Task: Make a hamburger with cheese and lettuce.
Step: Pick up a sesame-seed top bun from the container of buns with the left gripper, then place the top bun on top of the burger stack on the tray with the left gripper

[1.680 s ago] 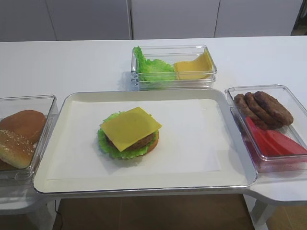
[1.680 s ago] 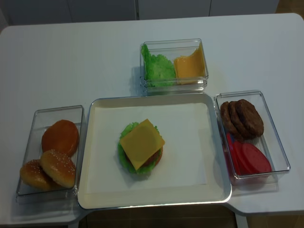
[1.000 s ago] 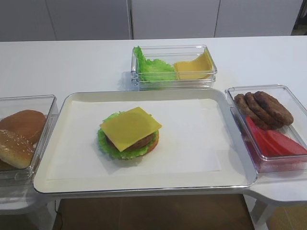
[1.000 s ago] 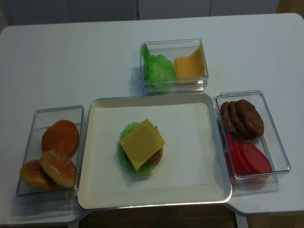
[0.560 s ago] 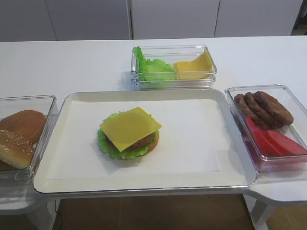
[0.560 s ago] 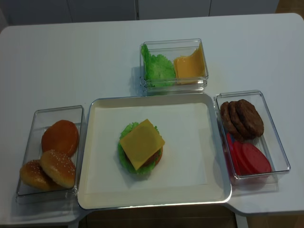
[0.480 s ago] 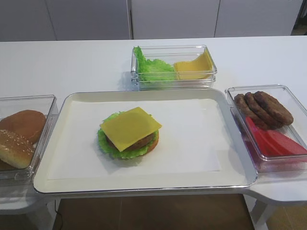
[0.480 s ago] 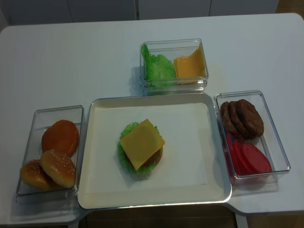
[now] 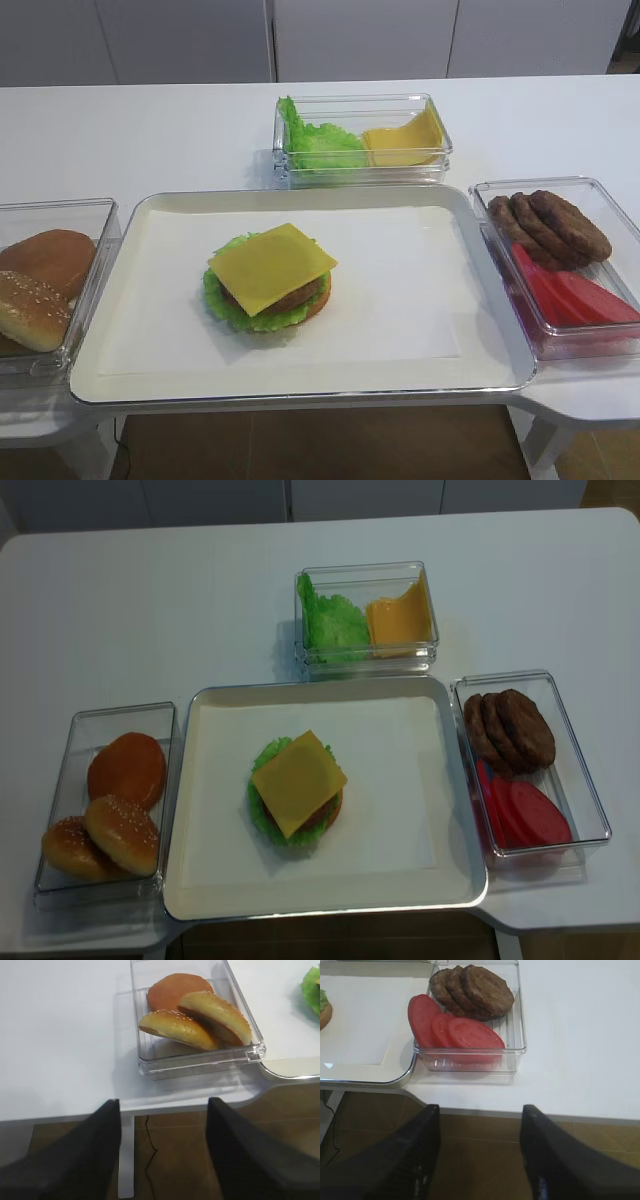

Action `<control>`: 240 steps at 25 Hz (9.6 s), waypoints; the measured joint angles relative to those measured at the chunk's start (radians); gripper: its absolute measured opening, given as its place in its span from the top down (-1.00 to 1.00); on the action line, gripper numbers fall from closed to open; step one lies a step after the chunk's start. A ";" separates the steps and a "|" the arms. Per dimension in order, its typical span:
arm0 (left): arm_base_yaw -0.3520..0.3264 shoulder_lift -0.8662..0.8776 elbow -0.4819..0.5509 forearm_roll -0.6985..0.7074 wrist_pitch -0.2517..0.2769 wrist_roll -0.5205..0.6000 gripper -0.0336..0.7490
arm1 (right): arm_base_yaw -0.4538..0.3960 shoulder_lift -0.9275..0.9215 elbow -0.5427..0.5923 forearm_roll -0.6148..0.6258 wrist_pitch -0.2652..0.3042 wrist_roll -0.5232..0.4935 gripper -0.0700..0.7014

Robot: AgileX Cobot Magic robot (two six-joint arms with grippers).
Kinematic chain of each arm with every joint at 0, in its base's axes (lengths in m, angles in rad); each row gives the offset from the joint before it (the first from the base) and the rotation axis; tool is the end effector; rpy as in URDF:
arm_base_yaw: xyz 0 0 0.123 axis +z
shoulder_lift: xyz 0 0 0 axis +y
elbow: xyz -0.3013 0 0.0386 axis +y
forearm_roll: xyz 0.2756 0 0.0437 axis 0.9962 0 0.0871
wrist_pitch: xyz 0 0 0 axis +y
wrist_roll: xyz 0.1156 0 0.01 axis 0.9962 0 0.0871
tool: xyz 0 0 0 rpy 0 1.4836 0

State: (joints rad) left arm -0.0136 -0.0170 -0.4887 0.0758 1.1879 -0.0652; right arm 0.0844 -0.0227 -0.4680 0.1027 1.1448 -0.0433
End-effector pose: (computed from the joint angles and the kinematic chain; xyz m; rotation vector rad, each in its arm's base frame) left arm 0.0140 0.0080 0.2633 -0.0655 2.1625 0.0471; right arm 0.0169 0.0123 0.2612 -0.1458 2.1316 0.1490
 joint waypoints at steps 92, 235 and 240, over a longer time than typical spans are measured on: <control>0.000 1.121 -0.231 -0.339 -0.348 -0.627 0.19 | 0.000 0.000 0.000 0.000 0.000 0.000 -0.23; -0.157 1.400 -0.330 -1.665 -0.234 0.698 0.74 | 0.000 0.000 0.000 0.000 0.000 0.000 -0.23; -0.125 1.400 -0.300 -1.723 -0.167 0.748 0.74 | 0.000 0.000 0.000 0.000 0.000 0.000 -0.23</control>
State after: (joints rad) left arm -0.1387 1.3828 -0.7885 -1.6474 1.0210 0.6831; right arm 0.0844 -0.0227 -0.4680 0.1027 1.1448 -0.0433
